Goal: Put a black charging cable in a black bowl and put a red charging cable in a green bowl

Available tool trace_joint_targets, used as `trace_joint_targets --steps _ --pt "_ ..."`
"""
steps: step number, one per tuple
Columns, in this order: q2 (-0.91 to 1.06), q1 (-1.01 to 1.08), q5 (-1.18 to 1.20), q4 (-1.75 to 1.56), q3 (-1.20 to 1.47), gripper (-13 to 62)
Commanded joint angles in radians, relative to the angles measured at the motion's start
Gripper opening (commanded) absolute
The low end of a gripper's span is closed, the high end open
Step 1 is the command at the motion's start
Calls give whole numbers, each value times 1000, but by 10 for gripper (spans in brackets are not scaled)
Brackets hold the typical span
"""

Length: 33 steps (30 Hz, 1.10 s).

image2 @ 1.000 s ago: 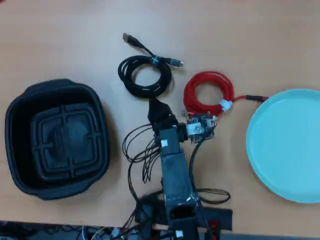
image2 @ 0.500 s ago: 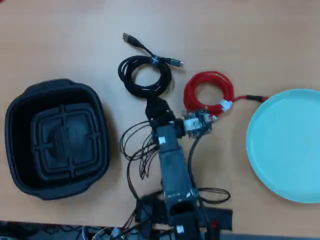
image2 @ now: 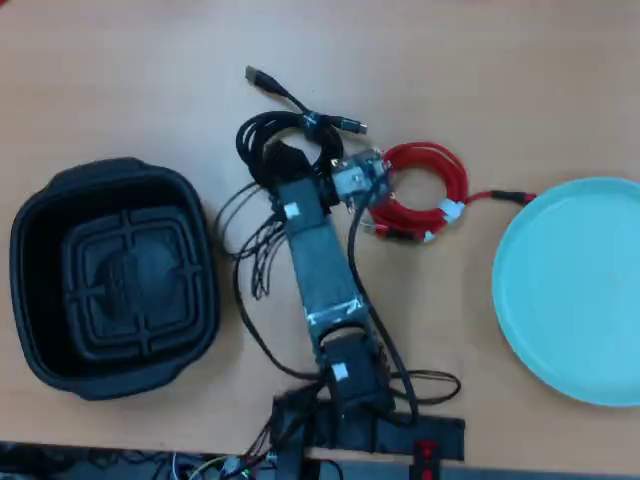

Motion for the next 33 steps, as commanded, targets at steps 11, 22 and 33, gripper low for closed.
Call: trace_joint_targets --steps 11,22,33 --pt "-132 -72 273 80 -212 586" --pt "-222 -91 511 71 -219 586" --pt "-388 -184 551 78 -374 586"
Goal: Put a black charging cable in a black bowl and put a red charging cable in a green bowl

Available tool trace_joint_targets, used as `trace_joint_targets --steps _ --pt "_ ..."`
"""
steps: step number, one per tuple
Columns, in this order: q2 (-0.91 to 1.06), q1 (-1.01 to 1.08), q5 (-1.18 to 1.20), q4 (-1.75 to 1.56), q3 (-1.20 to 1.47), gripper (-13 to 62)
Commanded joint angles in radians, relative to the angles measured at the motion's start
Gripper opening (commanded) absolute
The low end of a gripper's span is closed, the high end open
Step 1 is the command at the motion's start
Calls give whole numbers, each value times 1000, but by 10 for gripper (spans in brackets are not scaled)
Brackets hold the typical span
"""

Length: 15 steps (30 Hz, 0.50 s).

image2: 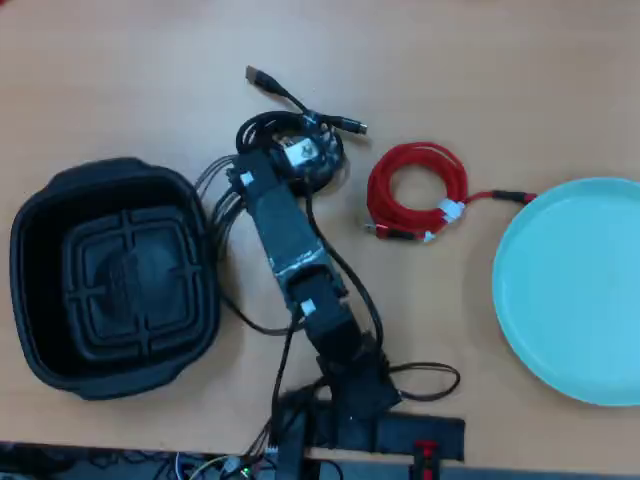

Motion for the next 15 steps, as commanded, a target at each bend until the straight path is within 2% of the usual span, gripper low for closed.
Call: trace_joint_targets --steps 1,9,15 --pt "-21 -18 37 8 -107 586" --pt "-51 -5 41 25 -104 585" --pt "-55 31 190 34 -78 584"
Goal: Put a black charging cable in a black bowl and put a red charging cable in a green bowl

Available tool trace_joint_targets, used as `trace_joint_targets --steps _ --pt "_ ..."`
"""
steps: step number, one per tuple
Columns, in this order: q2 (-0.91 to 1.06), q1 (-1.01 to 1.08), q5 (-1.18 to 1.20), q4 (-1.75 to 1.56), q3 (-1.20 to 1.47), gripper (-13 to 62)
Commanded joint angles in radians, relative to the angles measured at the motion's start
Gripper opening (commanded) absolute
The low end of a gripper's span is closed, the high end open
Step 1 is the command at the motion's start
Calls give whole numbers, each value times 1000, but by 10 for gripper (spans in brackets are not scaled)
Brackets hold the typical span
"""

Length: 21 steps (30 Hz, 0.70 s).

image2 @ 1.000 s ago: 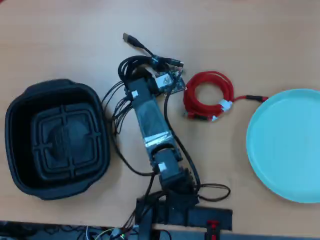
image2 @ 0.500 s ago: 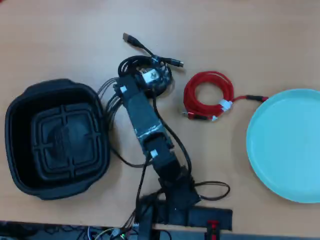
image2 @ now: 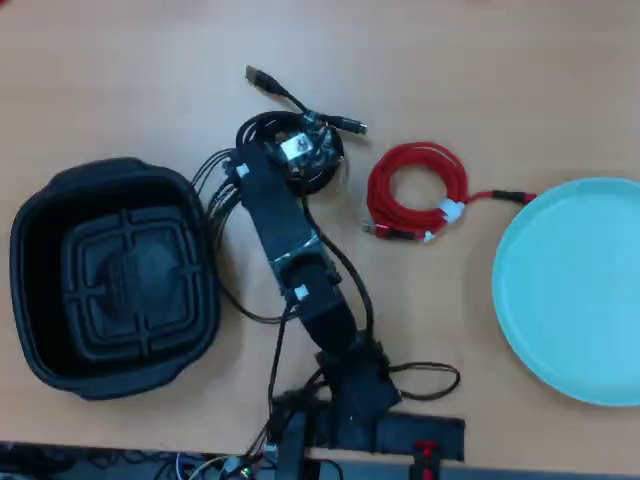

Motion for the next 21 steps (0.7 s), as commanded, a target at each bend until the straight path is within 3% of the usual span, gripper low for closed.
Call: trace_joint_targets --steps 1,9,19,21 --pt "11 18 86 34 -46 585" --pt "8 23 288 107 -40 585" --pt "-15 15 295 95 -49 582" --pt "-41 14 295 94 -52 548"
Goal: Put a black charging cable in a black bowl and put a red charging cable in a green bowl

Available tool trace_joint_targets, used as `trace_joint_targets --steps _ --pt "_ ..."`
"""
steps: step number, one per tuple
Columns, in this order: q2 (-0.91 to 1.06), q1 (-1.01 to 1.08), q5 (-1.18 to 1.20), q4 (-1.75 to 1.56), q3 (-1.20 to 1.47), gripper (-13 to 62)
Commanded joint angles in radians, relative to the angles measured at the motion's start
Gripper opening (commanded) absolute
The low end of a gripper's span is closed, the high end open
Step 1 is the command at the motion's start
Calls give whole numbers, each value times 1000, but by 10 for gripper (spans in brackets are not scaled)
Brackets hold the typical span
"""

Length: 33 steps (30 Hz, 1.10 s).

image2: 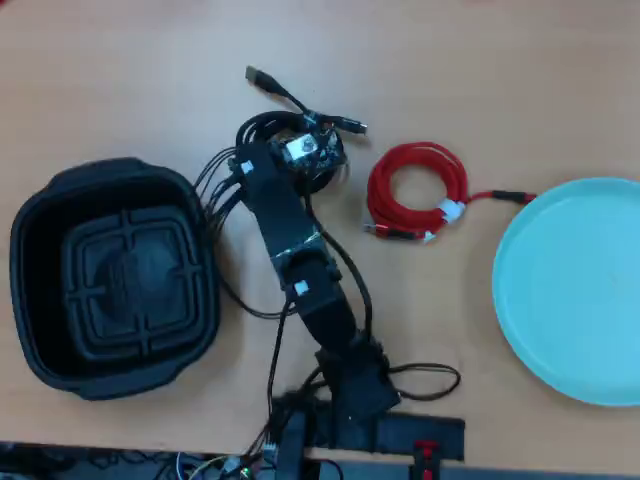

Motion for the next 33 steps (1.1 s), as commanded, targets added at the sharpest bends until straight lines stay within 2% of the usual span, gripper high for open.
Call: trace_joint_targets --steps 1,4,11,24,33 --pt "-8 -5 6 14 -52 518" --pt "-9 -5 6 14 -52 361" --pt "-8 -5 6 14 -54 -75" --pt "5 8 -9 18 -109 -60" --pt "316 58 -87 52 -87 -60"
